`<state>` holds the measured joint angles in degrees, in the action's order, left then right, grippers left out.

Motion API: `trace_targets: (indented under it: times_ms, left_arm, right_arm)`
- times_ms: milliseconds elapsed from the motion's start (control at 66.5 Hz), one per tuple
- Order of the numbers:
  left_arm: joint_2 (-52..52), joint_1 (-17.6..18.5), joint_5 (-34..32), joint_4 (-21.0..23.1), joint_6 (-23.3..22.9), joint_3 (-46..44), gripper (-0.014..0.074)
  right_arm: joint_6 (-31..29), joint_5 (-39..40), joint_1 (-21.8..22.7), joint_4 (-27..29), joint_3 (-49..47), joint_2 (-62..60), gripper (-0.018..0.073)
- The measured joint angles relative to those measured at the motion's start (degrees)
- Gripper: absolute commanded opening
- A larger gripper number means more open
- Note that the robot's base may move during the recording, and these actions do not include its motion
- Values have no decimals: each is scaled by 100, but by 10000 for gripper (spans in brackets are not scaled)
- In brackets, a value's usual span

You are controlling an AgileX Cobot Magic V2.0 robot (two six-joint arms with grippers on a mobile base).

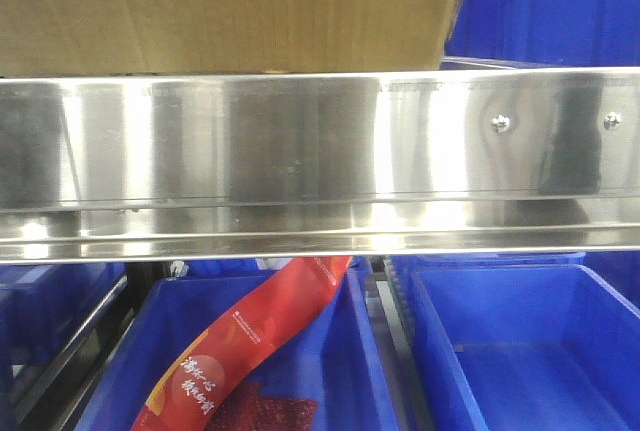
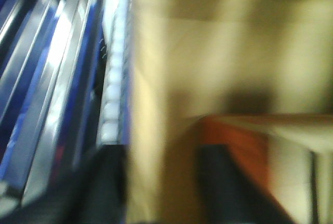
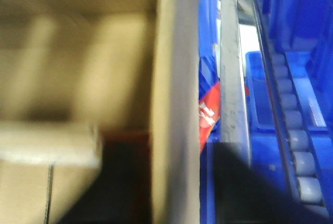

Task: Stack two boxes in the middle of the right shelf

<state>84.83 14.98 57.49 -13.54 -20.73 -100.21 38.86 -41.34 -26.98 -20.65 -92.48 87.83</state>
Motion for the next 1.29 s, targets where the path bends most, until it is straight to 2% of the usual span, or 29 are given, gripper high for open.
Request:
trace_targets:
  times_ms: [180, 301, 346, 421, 466, 511, 556, 631, 752, 842, 1007, 1113, 1293]
  left_arm:
    - [0, 0, -41, 22, 0, 0, 311]
    - [0, 0, -45, 58, 0, 0, 303]
    - [0, 0, -45, 58, 0, 0, 279]
    - [0, 0, -45, 58, 0, 0, 184]
    - [0, 0, -54, 58, 0, 0, 111]
    - [0, 0, -54, 58, 0, 0, 4]
    - [-41, 0, -58, 84, 43, 0, -111]
    - [-112, 0, -68, 234, 300, 0, -109]
    - [-265, 0, -68, 746, 1045, 0, -111]
    - [-440, 0, -202, 1081, 1253, 145, -111]
    - [-1252, 0, -1479, 1617, 1215, 1490, -111]
    - [-1902, 0, -2363, 1717, 1062, 2543, -111]
    - [-3006, 0, -3766, 1741, 955, 4167, -111]
  right_arm:
    - [0, 22, 0, -39, 0, 25, 374]
    - [0, 22, 0, -63, 0, 25, 299]
    - [0, 22, 0, -73, 0, 25, 246]
    - [0, 22, 0, -77, 0, 25, 139]
    - [-11, 34, 0, -77, 0, 5, 37]
    - [-38, 34, 0, -86, 0, -36, -45]
    - [-105, 23, 0, -86, 0, -89, -171]
    - [-378, -58, 0, -86, 0, -171, -165]
    - [-898, -377, 0, -86, 0, -267, -165]
    - [-1156, -367, 0, -91, 73, -412, -165]
    - [-1249, 967, 242, -91, 1022, -1102, -165]
    - [-1098, 1550, 550, -91, 1799, -1671, -165]
    - [-934, 2196, 1328, -116, 3119, -2750, -165]
